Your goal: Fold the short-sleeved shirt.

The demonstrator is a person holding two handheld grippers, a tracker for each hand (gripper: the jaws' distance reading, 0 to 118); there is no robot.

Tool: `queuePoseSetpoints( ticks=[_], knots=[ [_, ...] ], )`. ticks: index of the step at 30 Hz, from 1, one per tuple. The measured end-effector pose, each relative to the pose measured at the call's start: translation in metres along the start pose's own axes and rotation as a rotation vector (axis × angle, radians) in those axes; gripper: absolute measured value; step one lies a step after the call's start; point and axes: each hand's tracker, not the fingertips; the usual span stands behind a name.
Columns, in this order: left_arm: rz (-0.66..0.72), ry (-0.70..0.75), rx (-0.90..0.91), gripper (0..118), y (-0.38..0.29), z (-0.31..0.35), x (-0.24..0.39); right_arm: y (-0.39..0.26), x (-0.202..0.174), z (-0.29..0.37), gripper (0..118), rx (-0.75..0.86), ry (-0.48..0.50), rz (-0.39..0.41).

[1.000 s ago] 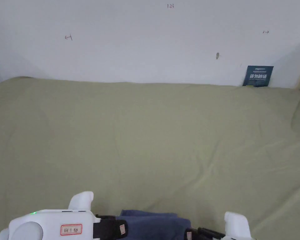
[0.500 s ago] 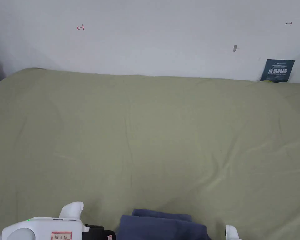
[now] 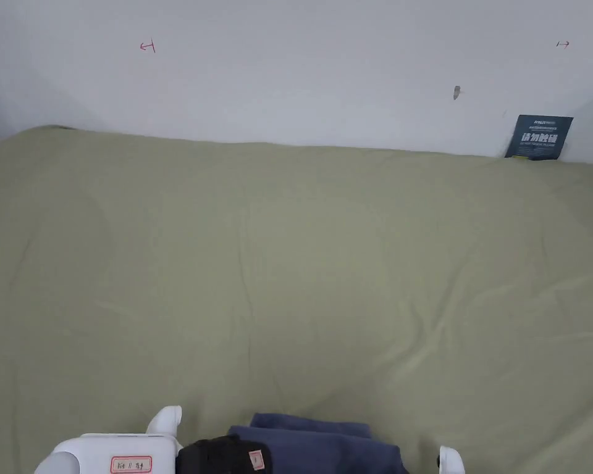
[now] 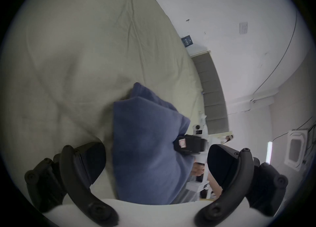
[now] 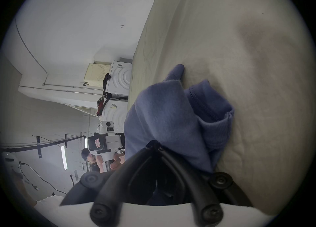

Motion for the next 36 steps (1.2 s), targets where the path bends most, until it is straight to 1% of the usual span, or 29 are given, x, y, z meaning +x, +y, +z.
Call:
queuePoseSetpoints(
  ticks=[1, 2, 3, 4, 5, 6, 7, 8, 9, 10, 11, 13, 15, 17, 19, 23, 28, 30, 32, 34, 36],
  knots=[
    [0.040, -0.029, -0.013, 116, 0.001, -0.003, -0.002, 0.000, 0.000, 0.000, 3, 0.000, 0.001, 0.000],
    [0.070, -0.047, -0.014, 108, 0.001, -0.006, -0.003, 0.000, 0.000, 0.000, 3, 0.000, 0.001, 0.001],
    [0.056, -0.054, 0.000, 82, 0.000, -0.009, -0.004, 0.000, 0.000, 0.000, 3, 0.001, 0.001, 0.001],
    [0.037, -0.031, -0.016, 54, -0.002, -0.014, -0.004, -0.001, -0.001, 0.000, 3, 0.003, 0.000, 0.001],
    [0.026, 0.032, -0.028, 31, -0.005, -0.020, -0.005, -0.002, -0.002, 0.000, 3, 0.006, -0.001, 0.002],
    [-0.010, 0.114, -0.030, 30, -0.008, -0.025, -0.011, -0.001, -0.002, -0.001, 3, 0.007, -0.004, 0.004],
    [0.018, 0.052, -0.016, 27, -0.011, -0.025, -0.014, -0.002, -0.003, -0.002, 3, 0.006, -0.013, 0.009],
    [0.087, -0.011, -0.005, 25, -0.009, -0.022, -0.015, -0.002, -0.005, -0.001, 3, 0.009, -0.014, 0.013],
    [0.065, 0.006, -0.019, 23, -0.006, -0.018, -0.012, -0.001, -0.006, 0.000, 3, 0.011, -0.022, 0.016],
    [0.014, 0.023, -0.018, 23, -0.006, -0.014, -0.007, -0.001, -0.012, 0.001, 3, 0.022, -0.050, 0.036],
    [-0.042, 0.051, -0.046, 23, -0.002, -0.012, -0.003, -0.002, -0.020, 0.003, 3, 0.035, -0.071, 0.084],
    [-0.050, 0.063, -0.044, 23, 0.004, -0.002, 0.008, -0.002, -0.036, 0.007, 3, 0.030, -0.100, 0.143],
    [-0.053, 0.074, -0.036, 23, 0.016, 0.015, 0.013, -0.004, -0.053, 0.016, 3, 0.049, -0.097, 0.203],
    [-0.110, 0.144, -0.018, 23, 0.030, 0.043, 0.013, -0.003, -0.066, 0.023, 3, 0.065, -0.105, 0.233],
    [-0.124, 0.190, -0.002, 23, 0.050, 0.083, 0.007, -0.002, -0.078, 0.030, 3, 0.095, -0.121, 0.278],
    [-0.134, 0.352, 0.073, 23, 0.086, 0.170, -0.011, 0.005, -0.089, 0.036, 3, 0.127, -0.124, 0.293],
    [-0.042, 0.469, 0.135, 23, 0.137, 0.263, -0.052, 0.017, -0.094, 0.030, 3, 0.163, -0.131, 0.289],
    [-0.057, 0.497, 0.134, 23, 0.154, 0.283, -0.065, 0.016, -0.096, 0.024, 3, 0.170, -0.145, 0.287],
    [-0.039, 0.508, 0.126, 23, 0.170, 0.294, -0.079, 0.018, -0.093, 0.020, 3, 0.166, -0.148, 0.277],
    [-0.028, 0.522, 0.111, 23, 0.183, 0.296, -0.089, 0.020, -0.090, 0.017, 3, 0.169, -0.175, 0.271],
    [-0.041, 0.539, 0.108, 23, 0.190, 0.291, -0.092, 0.018, -0.093, 0.013, 3, 0.163, -0.177, 0.262]
  ],
)
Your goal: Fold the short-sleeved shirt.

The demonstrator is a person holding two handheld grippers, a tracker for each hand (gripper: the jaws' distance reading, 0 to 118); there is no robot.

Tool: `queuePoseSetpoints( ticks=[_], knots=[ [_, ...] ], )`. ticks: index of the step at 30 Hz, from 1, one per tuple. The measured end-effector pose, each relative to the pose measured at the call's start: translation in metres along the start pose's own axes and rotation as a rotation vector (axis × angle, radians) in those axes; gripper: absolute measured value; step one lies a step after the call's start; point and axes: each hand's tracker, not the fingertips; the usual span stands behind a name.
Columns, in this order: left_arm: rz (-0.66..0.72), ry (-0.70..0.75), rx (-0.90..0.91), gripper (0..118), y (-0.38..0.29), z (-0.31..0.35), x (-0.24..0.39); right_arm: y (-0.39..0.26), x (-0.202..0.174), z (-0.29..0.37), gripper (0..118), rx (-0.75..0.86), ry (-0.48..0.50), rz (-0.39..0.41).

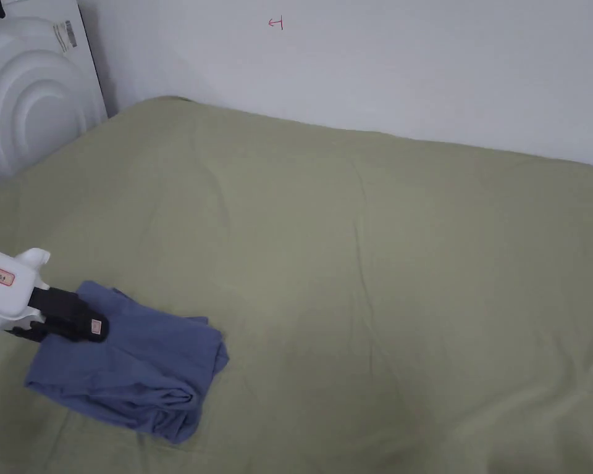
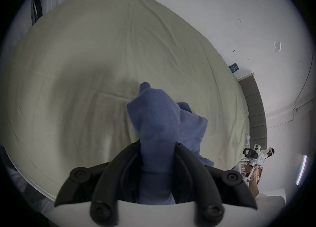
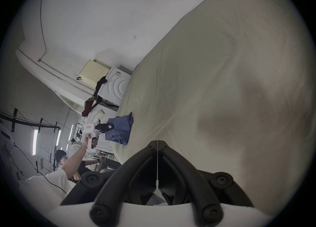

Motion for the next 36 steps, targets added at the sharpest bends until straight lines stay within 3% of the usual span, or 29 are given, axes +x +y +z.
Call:
queuePoseSetpoints(
  ticks=[2, 4, 5, 6, 9, 13, 14, 15, 16, 17, 18, 19, 20, 21, 25, 31, 32, 36],
  knots=[
    [-0.023, 0.019, -0.010, 31, 0.002, -0.005, 0.005, -0.001, -0.001, -0.001, 3, -0.003, -0.010, -0.004],
    [-0.066, 0.089, 0.017, 91, -0.001, -0.005, 0.006, 0.000, -0.001, 0.000, 3, -0.003, -0.020, -0.004],
    [-0.083, 0.125, 0.034, 113, -0.003, -0.004, 0.008, 0.001, -0.001, 0.002, 3, -0.002, -0.019, -0.004],
    [-0.098, 0.173, 0.043, 118, -0.007, -0.001, 0.012, 0.002, -0.001, 0.005, 3, 0.000, -0.010, -0.002],
    [-0.084, 0.182, 0.101, 118, -0.017, 0.020, 0.018, 0.006, -0.005, 0.015, 3, 0.011, -0.007, 0.019],
    [-0.160, 0.307, 0.235, 118, -0.034, 0.060, 0.050, 0.008, -0.011, 0.033, 3, 0.045, 0.008, 0.040],
    [-0.148, 0.291, 0.291, 117, -0.041, 0.070, 0.062, 0.008, -0.013, 0.039, 3, 0.057, 0.014, 0.049],
    [-0.143, 0.291, 0.339, 107, -0.048, 0.079, 0.077, 0.009, -0.015, 0.045, 3, 0.068, 0.014, 0.062],
    [-0.157, 0.248, 0.402, 91, -0.056, 0.087, 0.093, 0.009, -0.019, 0.051, 3, 0.079, 0.014, 0.079],
    [-0.169, 0.203, 0.445, 65, -0.065, 0.088, 0.112, 0.010, -0.023, 0.057, 3, 0.088, 0.012, 0.096],
    [-0.187, 0.209, 0.456, 16, -0.075, 0.086, 0.137, 0.011, -0.028, 0.063, 3, 0.106, -0.021, 0.131],
    [-0.267, 0.243, 0.469, 0, -0.087, 0.081, 0.162, 0.012, -0.035, 0.070, 3, 0.134, -0.071, 0.174],
    [-0.314, 0.290, 0.523, 0, -0.099, 0.074, 0.185, 0.012, -0.042, 0.076, 3, 0.159, -0.084, 0.215],
    [-0.329, 0.246, 0.525, 0, -0.111, 0.065, 0.211, 0.013, -0.049, 0.082, 3, 0.185, -0.103, 0.246],
    [-0.378, 0.069, 0.616, 0, -0.161, 0.029, 0.307, 0.011, -0.094, 0.102, 3, 0.335, -0.364, 0.470],
    [-0.439, 0.130, 0.856, 0, -0.208, -0.002, 0.414, 0.008, -0.149, 0.121, 3, 0.612, -0.562, 0.722],
    [-0.443, 0.193, 0.897, 0, -0.211, -0.001, 0.427, 0.005, -0.158, 0.123, 3, 0.658, -0.594, 0.765],
    [-0.481, 0.285, 0.962, 0, -0.222, 0.002, 0.446, -0.001, -0.178, 0.130, 3, 0.781, -0.642, 0.793]
  ],
)
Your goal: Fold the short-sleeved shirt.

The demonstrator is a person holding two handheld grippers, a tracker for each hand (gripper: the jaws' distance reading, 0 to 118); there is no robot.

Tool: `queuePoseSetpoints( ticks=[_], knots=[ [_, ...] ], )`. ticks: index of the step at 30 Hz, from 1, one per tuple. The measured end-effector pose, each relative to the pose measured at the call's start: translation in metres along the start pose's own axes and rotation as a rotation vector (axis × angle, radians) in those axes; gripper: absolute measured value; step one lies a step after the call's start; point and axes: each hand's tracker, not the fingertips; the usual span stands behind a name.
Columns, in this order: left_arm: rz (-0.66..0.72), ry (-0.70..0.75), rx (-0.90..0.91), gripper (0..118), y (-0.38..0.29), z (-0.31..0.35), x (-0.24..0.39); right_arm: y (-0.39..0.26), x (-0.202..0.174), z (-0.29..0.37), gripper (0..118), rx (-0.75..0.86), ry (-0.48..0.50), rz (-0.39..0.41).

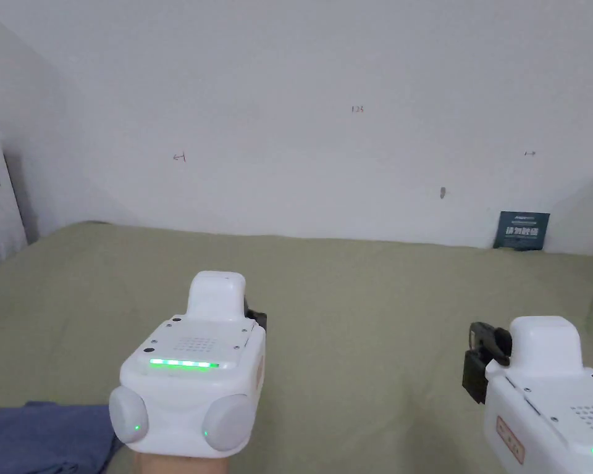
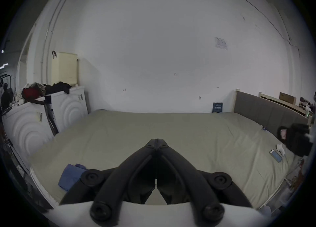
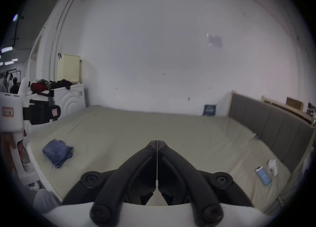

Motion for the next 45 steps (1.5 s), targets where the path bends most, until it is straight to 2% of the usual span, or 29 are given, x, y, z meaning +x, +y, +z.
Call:
queuePoseSetpoints(
  ticks=[3, 6, 10, 18, 20, 21, 22, 23, 24, 26, 29, 32, 40, 42, 44, 45],
  knots=[
    [0.018, -0.020, 0.000, 0, 0.003, 0.006, 0.000, 0.004, 0.000, 0.004, 3, 0.015, -0.005, -0.024],
    [-0.048, -0.020, 0.038, 0, 0.004, 0.012, 0.001, 0.006, -0.001, 0.006, 3, 0.024, -0.004, -0.008],
    [-0.007, -0.051, 0.036, 0, 0.009, 0.015, 0.000, 0.007, -0.001, 0.007, 3, 0.033, -0.013, -0.003],
    [-0.023, -0.046, 0.036, 0, 0.009, 0.017, 0.004, 0.014, 0.006, 0.007, 3, 0.043, -0.026, -0.024],
    [-0.016, -0.043, 0.040, 12, 0.010, 0.018, 0.003, 0.015, 0.006, 0.007, 4, 0.048, -0.026, -0.020],
    [-0.016, -0.038, 0.041, 31, 0.010, 0.019, 0.003, 0.015, 0.006, 0.006, 17, 0.049, -0.027, -0.020],
    [-0.016, -0.033, 0.037, 61, 0.012, 0.018, 0.001, 0.016, 0.007, 0.005, 48, 0.044, -0.034, -0.025],
    [0.001, -0.028, 0.026, 94, 0.013, 0.016, 0.000, 0.017, 0.008, 0.003, 90, 0.028, -0.042, -0.029],
    [0.023, -0.021, -0.003, 118, 0.014, 0.013, -0.001, 0.017, 0.010, 0.001, 118, 0.012, -0.043, -0.033],
    [0.021, -0.003, 0.002, 118, 0.014, 0.018, -0.004, 0.021, 0.012, 0.003, 118, 0.050, -0.082, -0.025],
    [-0.066, 0.049, -0.001, 118, 0.013, 0.014, 0.001, 0.025, 0.017, -0.002, 118, 0.010, -0.065, -0.041],
    [-0.021, -0.032, -0.039, 118, 0.016, 0.012, 0.003, 0.026, 0.017, -0.006, 118, -0.011, -0.069, -0.040],
    [0.010, -0.069, -0.009, 118, 0.027, 0.028, 0.005, 0.020, 0.014, -0.003, 118, -0.010, -0.044, -0.057],
    [0.049, -0.010, -0.010, 118, 0.028, 0.029, 0.005, 0.020, 0.014, -0.003, 118, -0.014, -0.042, -0.058],
    [0.016, 0.044, 0.082, 118, 0.026, 0.032, 0.006, 0.020, 0.013, -0.003, 118, -0.016, -0.037, -0.056],
    [-0.010, 0.060, 0.030, 118, 0.029, 0.031, 0.008, 0.018, 0.013, -0.001, 118, -0.014, -0.038, -0.056]
  ],
)
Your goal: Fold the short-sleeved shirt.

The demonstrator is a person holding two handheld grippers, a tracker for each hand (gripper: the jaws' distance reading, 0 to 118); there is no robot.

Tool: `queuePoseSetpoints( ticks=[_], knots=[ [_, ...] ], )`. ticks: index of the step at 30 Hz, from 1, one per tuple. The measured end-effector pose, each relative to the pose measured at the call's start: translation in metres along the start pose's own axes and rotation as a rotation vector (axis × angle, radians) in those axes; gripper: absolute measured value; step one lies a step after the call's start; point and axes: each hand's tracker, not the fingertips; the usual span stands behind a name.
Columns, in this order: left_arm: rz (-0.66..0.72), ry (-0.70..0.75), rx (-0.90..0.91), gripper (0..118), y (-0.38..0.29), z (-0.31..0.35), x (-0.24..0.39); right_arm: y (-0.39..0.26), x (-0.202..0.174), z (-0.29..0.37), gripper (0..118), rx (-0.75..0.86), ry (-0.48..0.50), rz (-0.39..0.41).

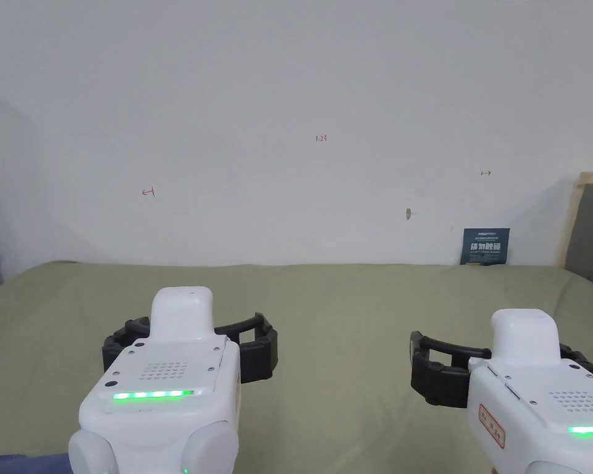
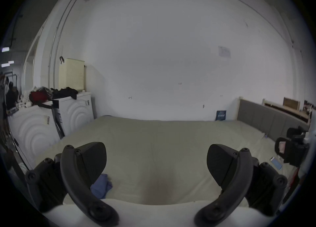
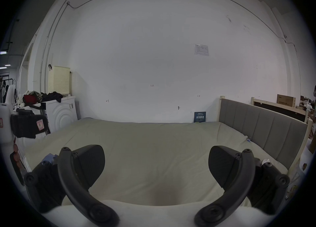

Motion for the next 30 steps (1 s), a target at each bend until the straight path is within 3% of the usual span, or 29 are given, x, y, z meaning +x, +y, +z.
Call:
queuePoseSetpoints(
  ticks=[5, 7, 10, 16, 30],
  knots=[
    [-0.056, 0.003, 0.037, 114, 0.004, 0.007, 0.007, 0.002, -0.003, 0.000, 118, -0.006, 0.010, -0.005],
    [0.009, -0.134, -0.025, 115, 0.007, 0.008, -0.001, 0.000, -0.003, 0.002, 118, -0.006, 0.014, -0.004],
    [0.082, -0.210, -0.017, 115, 0.006, 0.006, -0.007, 0.000, -0.006, 0.003, 118, -0.015, 0.017, 0.015],
    [-0.063, -0.014, 0.036, 115, -0.002, 0.004, 0.001, -0.002, -0.005, 0.004, 118, -0.012, 0.008, 0.027],
    [-0.020, -0.029, -0.010, 115, -0.010, -0.002, -0.008, -0.002, -0.001, 0.007, 118, -0.012, -0.004, 0.034]
  ],
)
